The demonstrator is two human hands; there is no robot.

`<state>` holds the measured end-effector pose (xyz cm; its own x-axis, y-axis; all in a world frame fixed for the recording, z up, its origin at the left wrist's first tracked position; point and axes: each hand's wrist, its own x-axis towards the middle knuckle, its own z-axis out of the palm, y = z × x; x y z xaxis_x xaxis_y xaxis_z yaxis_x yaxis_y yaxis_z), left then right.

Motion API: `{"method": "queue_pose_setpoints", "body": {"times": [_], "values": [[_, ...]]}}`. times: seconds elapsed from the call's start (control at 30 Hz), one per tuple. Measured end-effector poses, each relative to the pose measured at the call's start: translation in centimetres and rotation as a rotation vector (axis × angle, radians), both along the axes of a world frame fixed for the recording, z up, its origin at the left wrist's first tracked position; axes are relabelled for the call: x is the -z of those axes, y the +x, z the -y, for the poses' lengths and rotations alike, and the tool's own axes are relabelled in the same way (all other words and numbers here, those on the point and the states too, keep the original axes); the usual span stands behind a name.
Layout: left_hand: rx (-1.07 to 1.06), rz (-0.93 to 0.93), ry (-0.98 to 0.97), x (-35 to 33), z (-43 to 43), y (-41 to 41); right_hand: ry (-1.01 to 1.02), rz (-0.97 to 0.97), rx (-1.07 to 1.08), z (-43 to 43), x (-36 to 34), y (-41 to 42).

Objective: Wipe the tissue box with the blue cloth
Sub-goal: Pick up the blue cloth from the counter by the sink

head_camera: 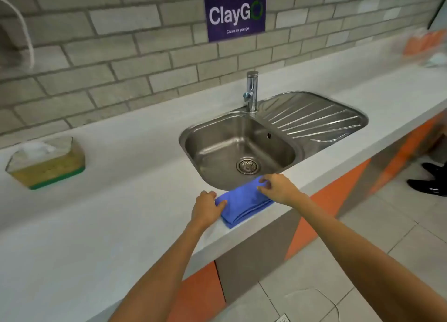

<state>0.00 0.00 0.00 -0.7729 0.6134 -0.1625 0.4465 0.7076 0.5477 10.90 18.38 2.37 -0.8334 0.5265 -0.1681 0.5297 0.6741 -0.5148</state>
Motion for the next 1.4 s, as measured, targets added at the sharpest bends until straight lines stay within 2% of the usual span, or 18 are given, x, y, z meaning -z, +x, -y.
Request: {"method": "queue_pose_setpoints", "body": {"times": [0.13, 0.23, 0.37, 0.43, 0.53, 0.67, 0.7, 0.77, 0.83, 0.97, 1.07, 1.17, 1.23, 1.3, 1.37, 1.4], "values": [[-0.088, 0.044, -0.009, -0.2, -0.8, -0.2, 0.023, 0.093, -0.008, -0.4, 0.2, -0.9], [-0.117, 0.185, 0.012, -0.4, -1.5, -0.4, 0.068, 0.152, -0.039, -0.8, 0.3, -2.1], [-0.268, 0.61, 0.375, -2.8, -2.5, -0.2, 0.003, 0.194, -0.016, -1.0, 0.0, -3.6], [-0.316, 0.71, 0.536, -4.2, -3.2, -0.4, -0.178, 0.133, 0.025, -0.5, -0.3, -4.5], [-0.316, 0.724, 0.673, -6.8, -3.8, -0.9, -0.574, -0.061, 0.121, 0.8, -0.8, -6.2], [-0.28, 0.612, 0.706, -9.6, -3.5, -2.1, -1.357, -0.248, 0.166, 3.1, -1.9, -8.6], [-0.257, 0.592, 0.701, -10.2, -3.1, -2.5, -1.499, -0.283, 0.153, 3.5, -2.2, -9.2], [-0.246, 0.53, 0.676, -11.0, -1.9, -3.7, -1.62, -0.323, 0.086, 4.5, -2.3, -10.5], [-0.298, 0.441, 0.656, -11.5, -0.2, -5.3, -1.621, -0.327, 0.019, 6.0, -2.3, -11.8], [-0.417, 0.148, 0.578, -11.4, 4.2, -8.5, -1.571, -0.309, 0.007, 9.7, -2.3, -15.1], [-0.523, -0.005, 0.525, -10.9, 8.0, -10.8, -1.426, -0.256, -0.031, 13.0, -3.0, -17.8], [-0.642, -0.065, 0.549, -10.7, 11.7, -13.3, -1.314, -0.247, -0.091, 16.3, -3.9, -20.5], [-0.701, 0.013, 0.594, -10.6, 14.4, -14.7, -1.304, -0.245, -0.13, 18.4, -4.6, -22.2], [-0.651, 0.331, 0.741, -10.4, 17.4, -15.6, -1.29, -0.205, -0.194, 20.4, -5.5, -23.8], [-0.537, 0.682, 0.973, -10.0, 20.3, -16.2, -1.242, -0.153, -0.268, 22.8, -6.6, -25.5], [-0.502, 0.794, 1.076, -9.7, 21.6, -16.5, -1.216, -0.128, -0.303, 24.0, -7.1, -26.2]]}}
